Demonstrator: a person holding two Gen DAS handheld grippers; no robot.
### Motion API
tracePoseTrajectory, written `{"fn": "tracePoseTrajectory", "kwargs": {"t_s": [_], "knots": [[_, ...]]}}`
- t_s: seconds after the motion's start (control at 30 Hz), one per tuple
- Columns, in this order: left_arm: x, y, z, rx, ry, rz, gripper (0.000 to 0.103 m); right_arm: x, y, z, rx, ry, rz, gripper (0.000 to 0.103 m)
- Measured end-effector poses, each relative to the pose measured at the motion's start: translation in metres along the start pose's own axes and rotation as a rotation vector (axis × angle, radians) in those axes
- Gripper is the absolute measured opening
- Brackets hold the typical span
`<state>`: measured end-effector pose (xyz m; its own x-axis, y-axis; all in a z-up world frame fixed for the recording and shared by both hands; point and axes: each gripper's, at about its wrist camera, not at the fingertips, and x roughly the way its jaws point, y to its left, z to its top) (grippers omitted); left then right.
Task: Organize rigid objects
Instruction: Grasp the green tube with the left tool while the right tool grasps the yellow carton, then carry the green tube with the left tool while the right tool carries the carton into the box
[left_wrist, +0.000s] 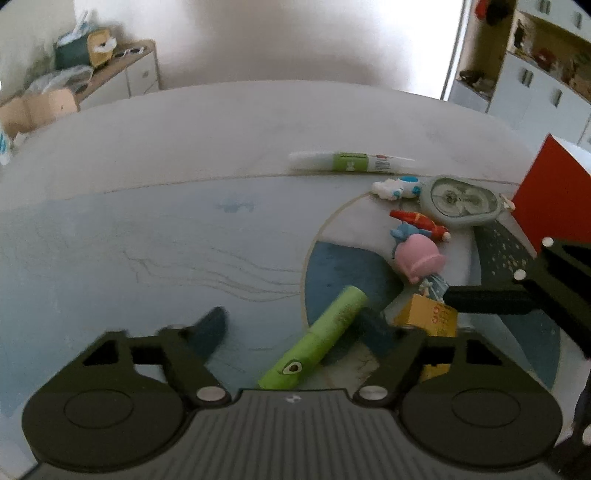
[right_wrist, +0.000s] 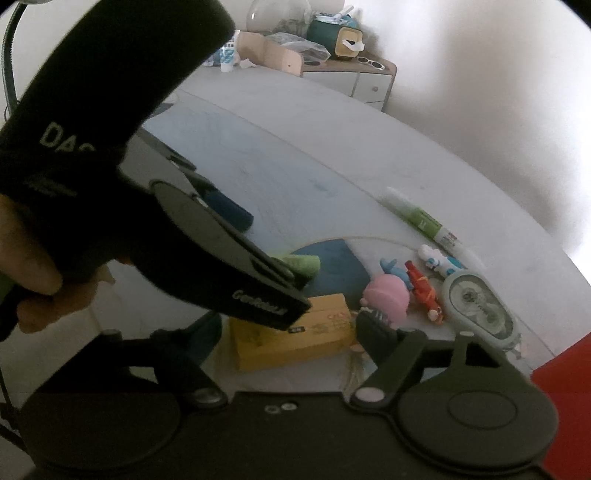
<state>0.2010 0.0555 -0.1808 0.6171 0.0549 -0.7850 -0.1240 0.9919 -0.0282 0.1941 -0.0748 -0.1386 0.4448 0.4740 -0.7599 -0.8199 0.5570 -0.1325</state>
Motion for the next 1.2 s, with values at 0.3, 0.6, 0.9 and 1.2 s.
{"fn": "tracePoseTrajectory", "kwargs": {"t_s": [0.3, 0.6, 0.9, 1.2], "knots": [[-0.005, -0.011, -0.002, 0.095, -0.010, -0.039, 0.030, 0.005, 0.002, 0.003, -0.058, 0.008, -0.005, 0.079], [-0.008, -0.006, -0.002, 0.069, 0.006, -0.064, 0.017, 0.002, 0.003, 0.001, -0.023, 0.021, 0.003, 0.073], [-0.015, 0.000, -0.007, 0.026, 0.018, -0.069, 0.016, -0.026, -0.009, -0.008, 0.133, 0.033, -0.001, 0.073], [-0.042, -0.001, -0.007, -0.017, 0.001, -0.094, 0.016, -0.084, -0.020, -0.015, 0.236, 0.006, -0.031, 0.073]]}}
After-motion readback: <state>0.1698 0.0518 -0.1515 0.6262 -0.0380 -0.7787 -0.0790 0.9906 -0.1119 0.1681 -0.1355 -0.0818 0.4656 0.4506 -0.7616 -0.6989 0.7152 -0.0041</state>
